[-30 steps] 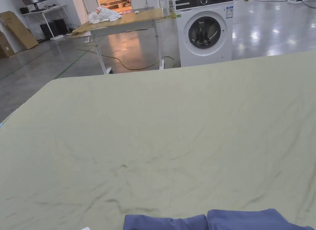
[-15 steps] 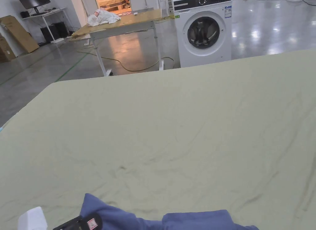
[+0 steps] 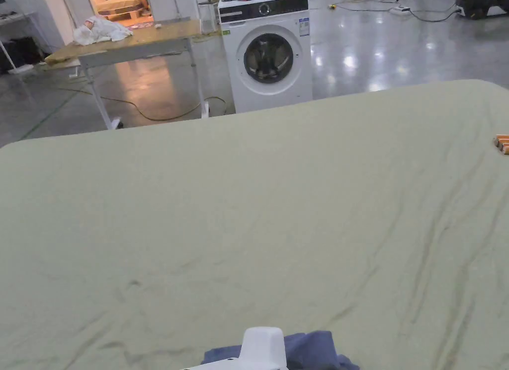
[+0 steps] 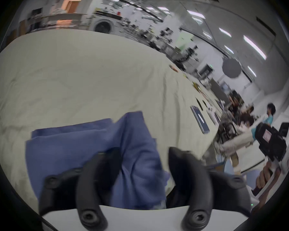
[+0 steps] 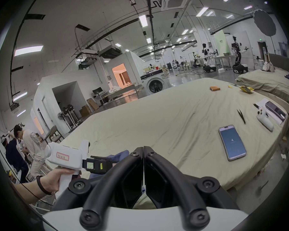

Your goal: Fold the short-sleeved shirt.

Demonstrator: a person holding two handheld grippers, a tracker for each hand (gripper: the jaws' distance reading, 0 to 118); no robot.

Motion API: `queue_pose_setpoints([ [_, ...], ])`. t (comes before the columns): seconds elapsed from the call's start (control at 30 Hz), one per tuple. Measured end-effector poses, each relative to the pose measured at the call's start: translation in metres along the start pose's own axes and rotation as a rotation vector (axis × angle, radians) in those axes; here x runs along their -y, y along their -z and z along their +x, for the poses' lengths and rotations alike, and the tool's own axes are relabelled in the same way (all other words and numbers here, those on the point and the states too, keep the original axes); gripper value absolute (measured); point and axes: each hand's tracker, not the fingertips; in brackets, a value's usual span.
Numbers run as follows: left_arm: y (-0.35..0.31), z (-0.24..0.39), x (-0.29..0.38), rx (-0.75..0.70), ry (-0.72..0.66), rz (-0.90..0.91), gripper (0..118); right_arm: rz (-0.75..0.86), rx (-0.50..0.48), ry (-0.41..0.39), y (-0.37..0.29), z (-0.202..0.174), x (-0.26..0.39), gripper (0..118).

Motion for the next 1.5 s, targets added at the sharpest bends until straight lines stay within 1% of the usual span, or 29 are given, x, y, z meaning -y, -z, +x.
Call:
queue_pose_setpoints([
  [0.03,-0.007,0.002,0.000,0.025,-0.001,0.036,72,-0.002,0.012,0.007,0.000,0.003,0.001,0],
  [0.07,-0.015,-0.001,0.000,0.050,0.001,0.059,71,-0.004,0.020,0.012,-0.001,0.005,0.002,0],
  [0.1,-0.022,-0.005,-0.001,0.078,-0.013,0.070,60,-0.003,0.024,0.018,-0.001,0.008,0.003,0],
  [0.17,-0.029,-0.017,-0.006,0.053,-0.063,0.080,26,-0.006,0.025,0.043,0.000,0.013,0.004,0],
  [0.2,-0.025,-0.019,-0.005,-0.026,-0.074,0.089,20,-0.008,0.023,0.057,0.001,0.015,0.006,0],
  [0.23,-0.018,-0.021,-0.005,-0.052,-0.067,0.076,20,-0.010,0.022,0.070,0.002,0.017,0.007,0],
  [0.27,-0.012,-0.025,-0.004,-0.034,-0.065,0.053,15,-0.013,0.022,0.079,0.004,0.018,0.008,0],
  [0.3,-0.003,-0.029,-0.001,-0.006,-0.084,0.016,5,-0.018,0.026,0.084,0.005,0.018,0.008,0],
  [0.37,0.016,-0.032,0.006,0.017,-0.107,-0.034,4,-0.028,0.036,0.082,0.006,0.017,0.010,0],
  [0.4,0.030,-0.028,0.009,-0.014,-0.078,-0.075,4,-0.036,0.037,0.067,0.006,0.015,0.010,0],
  [0.5,0.053,-0.020,0.023,-0.043,-0.013,-0.103,4,-0.082,0.049,-0.020,0.009,0.007,0.015,0],
  [0.63,0.041,-0.018,0.025,-0.040,-0.012,-0.070,4,-0.172,-0.013,-0.075,0.028,-0.005,0.027,0],
  [0.67,0.030,-0.018,0.022,-0.030,-0.024,-0.062,7,-0.189,-0.030,-0.087,0.035,-0.008,0.030,0],
  [0.7,0.018,-0.020,0.020,-0.020,-0.044,-0.041,19,-0.208,-0.049,-0.095,0.043,-0.012,0.031,0],
  [0.8,-0.029,-0.023,0.020,-0.019,-0.041,0.091,74,-0.277,-0.151,-0.096,0.076,-0.023,0.035,0],
  [0.83,-0.046,-0.026,0.022,-0.028,-0.044,0.133,80,-0.301,-0.192,-0.103,0.090,-0.027,0.037,0],
  [0.87,-0.060,-0.030,0.024,-0.037,-0.050,0.165,81,-0.306,-0.214,-0.126,0.101,-0.031,0.039,0],
  [0.93,-0.088,-0.041,0.026,-0.058,-0.090,0.212,81,-0.344,-0.255,-0.195,0.128,-0.043,0.045,0],
  [0.97,-0.097,-0.048,0.027,-0.069,-0.113,0.217,81,-0.400,-0.256,-0.207,0.144,-0.047,0.048,0],
  [1.03,-0.113,-0.065,0.033,-0.105,-0.172,0.251,83,-0.500,-0.191,-0.240,0.177,-0.050,0.062,0],
  [1.1,-0.121,-0.081,0.040,-0.152,-0.228,0.274,88,-0.677,-0.110,-0.259,0.208,-0.048,0.078,0],
  [1.13,-0.124,-0.090,0.042,-0.171,-0.259,0.272,90,-0.753,-0.113,-0.242,0.219,-0.043,0.088,0],
  [1.17,-0.126,-0.097,0.044,-0.173,-0.283,0.265,91,-0.683,-0.137,-0.214,0.217,-0.041,0.088,0],
  [1.23,-0.124,-0.115,0.048,-0.154,-0.357,0.257,91,-0.680,-0.136,-0.149,0.211,-0.036,0.080,0],
  [1.33,-0.097,-0.146,0.050,-0.045,-0.493,0.172,88,-0.686,-0.143,-0.142,0.215,-0.031,0.083,0],
  [1.37,-0.086,-0.153,0.052,-0.012,-0.529,0.142,81,-0.682,-0.145,-0.135,0.215,-0.030,0.084,0],
  [1.4,-0.076,-0.154,0.054,0.017,-0.530,0.126,56,-0.676,-0.147,-0.125,0.211,-0.029,0.083,0],
  [1.43,-0.068,-0.149,0.058,0.004,-0.515,0.144,38,-0.669,-0.147,-0.118,0.210,-0.029,0.084,0],
  [1.5,-0.058,-0.143,0.060,-0.069,-0.470,0.154,30,-0.659,-0.141,-0.105,0.210,-0.027,0.087,0],
])
